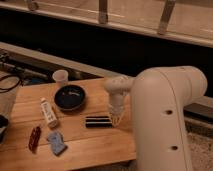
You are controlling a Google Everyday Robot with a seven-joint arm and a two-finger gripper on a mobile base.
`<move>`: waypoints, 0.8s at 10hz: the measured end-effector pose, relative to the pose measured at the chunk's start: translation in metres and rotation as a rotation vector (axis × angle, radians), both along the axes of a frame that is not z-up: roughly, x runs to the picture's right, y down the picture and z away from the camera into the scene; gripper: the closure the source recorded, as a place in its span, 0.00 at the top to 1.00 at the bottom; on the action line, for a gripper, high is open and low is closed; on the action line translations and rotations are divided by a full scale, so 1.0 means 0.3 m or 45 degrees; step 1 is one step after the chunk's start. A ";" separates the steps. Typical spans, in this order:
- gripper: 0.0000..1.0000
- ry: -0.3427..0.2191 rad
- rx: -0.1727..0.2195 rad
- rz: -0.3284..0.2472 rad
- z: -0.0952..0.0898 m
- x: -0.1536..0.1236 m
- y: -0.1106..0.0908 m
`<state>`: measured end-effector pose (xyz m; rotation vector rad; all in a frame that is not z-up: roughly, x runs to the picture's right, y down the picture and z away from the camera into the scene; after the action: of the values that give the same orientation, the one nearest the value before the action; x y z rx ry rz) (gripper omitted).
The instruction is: Push the eraser across the table
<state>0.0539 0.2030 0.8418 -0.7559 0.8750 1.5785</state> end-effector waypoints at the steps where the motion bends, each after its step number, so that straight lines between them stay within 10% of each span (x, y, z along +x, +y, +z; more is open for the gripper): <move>1: 0.00 -0.005 -0.004 -0.010 -0.005 -0.011 0.001; 8: 0.00 -0.060 -0.032 -0.104 -0.047 -0.141 0.021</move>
<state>0.0116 0.2094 0.8278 -0.7632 0.8822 1.4744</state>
